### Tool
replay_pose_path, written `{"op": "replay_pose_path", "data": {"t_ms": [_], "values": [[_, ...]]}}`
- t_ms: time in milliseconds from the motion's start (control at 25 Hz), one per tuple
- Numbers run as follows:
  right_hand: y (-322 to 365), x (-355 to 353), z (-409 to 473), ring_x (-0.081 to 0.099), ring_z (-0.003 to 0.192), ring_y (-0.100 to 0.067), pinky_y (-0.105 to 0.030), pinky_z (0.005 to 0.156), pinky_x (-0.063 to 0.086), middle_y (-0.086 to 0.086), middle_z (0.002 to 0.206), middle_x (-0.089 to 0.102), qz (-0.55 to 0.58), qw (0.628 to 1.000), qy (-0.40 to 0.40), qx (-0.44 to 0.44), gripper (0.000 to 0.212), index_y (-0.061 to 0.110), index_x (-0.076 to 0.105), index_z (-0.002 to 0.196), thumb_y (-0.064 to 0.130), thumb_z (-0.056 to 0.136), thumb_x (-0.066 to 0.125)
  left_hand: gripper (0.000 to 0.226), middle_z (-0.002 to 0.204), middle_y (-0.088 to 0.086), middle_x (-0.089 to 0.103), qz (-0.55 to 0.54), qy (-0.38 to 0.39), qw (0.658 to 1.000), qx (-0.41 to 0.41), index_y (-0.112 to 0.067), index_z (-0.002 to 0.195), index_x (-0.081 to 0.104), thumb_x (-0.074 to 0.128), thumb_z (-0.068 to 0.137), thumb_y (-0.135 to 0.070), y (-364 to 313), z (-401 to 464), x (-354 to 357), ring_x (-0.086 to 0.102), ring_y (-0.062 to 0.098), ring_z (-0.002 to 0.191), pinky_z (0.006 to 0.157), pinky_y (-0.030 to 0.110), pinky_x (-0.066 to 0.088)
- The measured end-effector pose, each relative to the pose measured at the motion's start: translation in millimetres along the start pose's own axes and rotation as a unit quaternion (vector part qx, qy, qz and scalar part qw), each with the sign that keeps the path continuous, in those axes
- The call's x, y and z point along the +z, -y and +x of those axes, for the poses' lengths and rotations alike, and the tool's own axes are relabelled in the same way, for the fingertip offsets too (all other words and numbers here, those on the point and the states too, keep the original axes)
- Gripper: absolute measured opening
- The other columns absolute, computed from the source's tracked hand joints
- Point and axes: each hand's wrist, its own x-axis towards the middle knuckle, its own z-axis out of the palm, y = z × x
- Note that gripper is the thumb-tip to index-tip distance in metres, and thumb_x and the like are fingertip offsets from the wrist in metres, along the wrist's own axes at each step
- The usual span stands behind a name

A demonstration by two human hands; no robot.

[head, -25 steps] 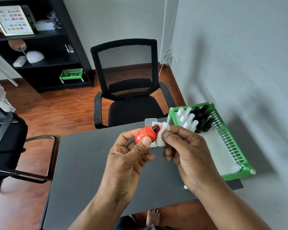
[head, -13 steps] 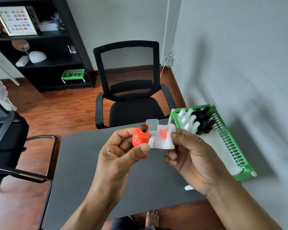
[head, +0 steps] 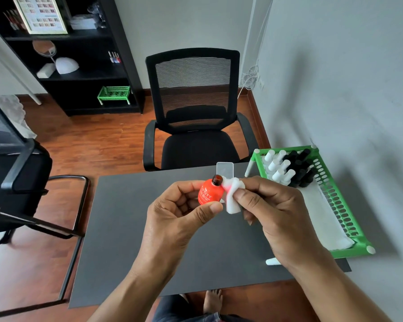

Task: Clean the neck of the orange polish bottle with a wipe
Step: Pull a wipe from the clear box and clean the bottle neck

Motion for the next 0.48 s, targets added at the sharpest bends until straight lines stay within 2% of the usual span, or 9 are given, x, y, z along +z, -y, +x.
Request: {"op": "replay_pose_path", "data": {"t_ms": [160, 320, 480], "values": [[-2, 2, 2, 0.055, 0.057, -0.011, -0.023, 0.052, 0.048, -0.003, 0.070, 0.067, 0.121, 0.989, 0.035, 0.078, 0.025, 0.020, 0.084, 0.098, 0.035, 0.084, 0.070, 0.045, 0.103, 0.009, 0.081, 0.001, -0.009, 1.000, -0.011, -0.015, 0.111, 0.077, 0.095, 0.072, -0.027, 5, -1, -6, 0.075, 0.014, 0.089, 0.075, 0.024, 0.059], [-4, 7, 3, 0.057, 0.056, -0.011, -0.025, 0.051, 0.047, -0.002, 0.071, 0.068, 0.241, 0.955, 0.043, 0.169, 0.020, 0.015, 0.083, 0.100, 0.020, 0.088, 0.067, 0.038, 0.103, 0.010, 0.082, -0.005, -0.014, 1.000, -0.021, -0.019, 0.108, 0.078, 0.090, 0.072, -0.023, 12, -4, -12, 0.073, 0.015, 0.084, 0.072, 0.025, 0.059], [-8, 8, 2, 0.060, 0.056, -0.013, -0.028, 0.051, 0.049, -0.006, 0.076, 0.070, 0.304, 0.927, 0.053, 0.211, 0.025, 0.010, 0.081, 0.108, 0.017, 0.090, 0.065, 0.038, 0.106, 0.010, 0.082, -0.008, -0.022, 1.000, -0.010, -0.020, 0.108, 0.078, 0.089, 0.072, -0.024, 14, -6, -16, 0.072, 0.017, 0.085, 0.070, 0.027, 0.061]]}}
